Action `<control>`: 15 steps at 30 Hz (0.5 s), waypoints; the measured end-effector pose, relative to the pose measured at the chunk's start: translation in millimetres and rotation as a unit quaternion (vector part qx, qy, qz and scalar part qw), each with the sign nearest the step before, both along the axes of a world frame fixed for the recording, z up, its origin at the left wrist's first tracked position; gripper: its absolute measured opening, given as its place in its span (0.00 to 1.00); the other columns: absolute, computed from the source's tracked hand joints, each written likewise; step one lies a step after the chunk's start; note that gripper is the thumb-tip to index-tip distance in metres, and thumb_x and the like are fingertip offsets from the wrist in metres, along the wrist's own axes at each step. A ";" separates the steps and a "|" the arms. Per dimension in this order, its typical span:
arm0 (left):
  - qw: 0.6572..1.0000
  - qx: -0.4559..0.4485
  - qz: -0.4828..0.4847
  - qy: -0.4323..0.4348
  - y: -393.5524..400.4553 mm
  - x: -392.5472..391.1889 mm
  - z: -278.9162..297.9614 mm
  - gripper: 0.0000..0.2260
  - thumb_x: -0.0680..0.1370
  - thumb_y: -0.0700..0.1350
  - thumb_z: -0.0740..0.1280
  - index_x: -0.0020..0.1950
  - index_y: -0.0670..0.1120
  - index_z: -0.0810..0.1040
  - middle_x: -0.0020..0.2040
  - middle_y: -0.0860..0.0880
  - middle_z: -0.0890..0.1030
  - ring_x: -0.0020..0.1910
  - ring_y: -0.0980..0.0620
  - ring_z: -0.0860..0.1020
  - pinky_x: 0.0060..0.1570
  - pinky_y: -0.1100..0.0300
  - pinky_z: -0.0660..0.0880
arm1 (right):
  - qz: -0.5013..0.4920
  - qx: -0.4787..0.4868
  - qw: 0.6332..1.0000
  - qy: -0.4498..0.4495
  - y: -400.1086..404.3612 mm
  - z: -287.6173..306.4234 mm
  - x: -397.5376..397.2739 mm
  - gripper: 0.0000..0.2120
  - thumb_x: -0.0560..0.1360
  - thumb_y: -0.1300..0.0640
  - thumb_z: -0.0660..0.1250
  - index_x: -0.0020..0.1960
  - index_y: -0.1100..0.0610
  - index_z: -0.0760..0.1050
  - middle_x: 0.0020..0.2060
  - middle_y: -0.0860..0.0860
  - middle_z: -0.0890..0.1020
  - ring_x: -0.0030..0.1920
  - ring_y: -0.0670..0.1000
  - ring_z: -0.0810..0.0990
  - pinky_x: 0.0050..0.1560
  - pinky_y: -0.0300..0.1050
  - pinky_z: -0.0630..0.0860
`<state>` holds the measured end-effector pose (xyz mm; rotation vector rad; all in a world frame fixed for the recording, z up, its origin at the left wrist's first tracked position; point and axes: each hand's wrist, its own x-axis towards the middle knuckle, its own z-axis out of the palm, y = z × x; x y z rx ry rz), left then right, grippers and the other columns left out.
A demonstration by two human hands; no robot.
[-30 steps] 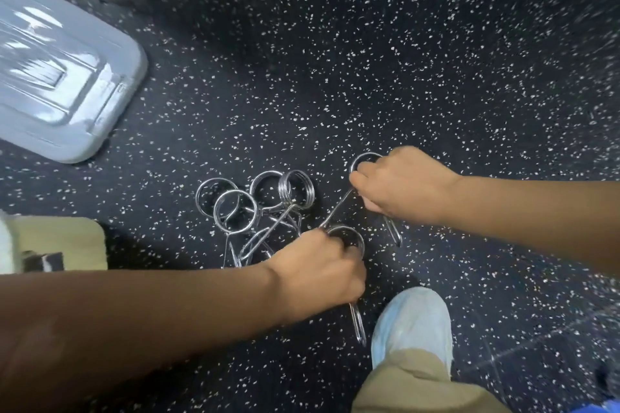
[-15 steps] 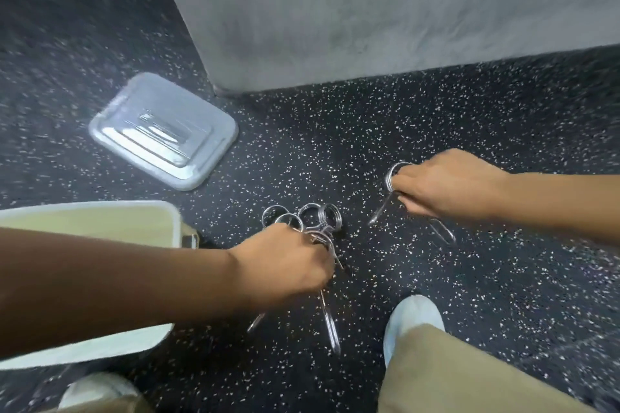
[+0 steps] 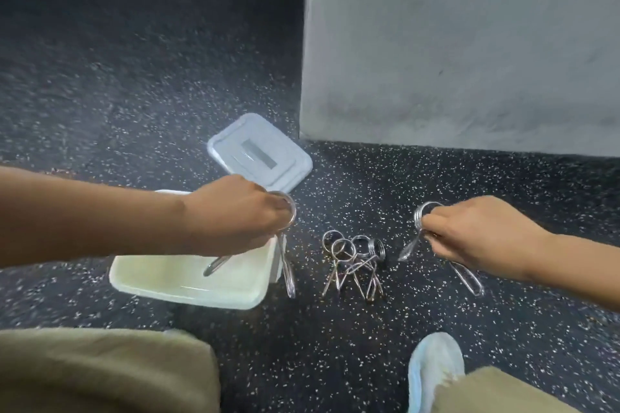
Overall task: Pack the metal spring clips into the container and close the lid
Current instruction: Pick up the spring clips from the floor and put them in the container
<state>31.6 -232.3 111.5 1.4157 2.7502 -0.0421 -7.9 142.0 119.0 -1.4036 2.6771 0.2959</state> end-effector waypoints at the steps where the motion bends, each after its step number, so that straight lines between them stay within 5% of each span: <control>1: 1.000 -0.002 0.012 -0.002 -14.4 2.7 1.2 0.05 0.73 0.42 0.71 0.41 0.45 0.76 0.39 0.49 0.80 0.31 0.45 0.80 0.23 0.52 0.77 | 0.001 -0.007 1.000 0.000 -7.7 -0.8 3.4 0.09 0.74 0.54 0.69 0.37 0.52 0.71 0.26 0.45 0.73 0.22 0.47 0.69 0.20 0.42 0.68; 12: 0.978 -0.085 0.191 -0.009 -127.3 26.4 -68.1 0.04 0.75 0.45 0.68 0.40 0.47 0.77 0.38 0.51 0.82 0.34 0.45 0.81 0.26 0.58 0.64 | -0.081 -0.096 0.991 -0.055 -122.4 -39.4 51.8 0.12 0.72 0.52 0.68 0.35 0.49 0.66 0.24 0.43 0.65 0.22 0.47 0.63 0.22 0.42 0.60; 15: 0.956 -0.168 0.224 -0.089 -137.9 24.7 -110.5 0.04 0.75 0.40 0.63 0.42 0.46 0.77 0.39 0.49 0.82 0.36 0.45 0.81 0.31 0.55 0.74 | -0.126 -0.099 0.984 -0.077 -144.6 -52.1 64.0 0.13 0.72 0.51 0.69 0.35 0.48 0.65 0.23 0.44 0.67 0.22 0.46 0.63 0.23 0.39 0.56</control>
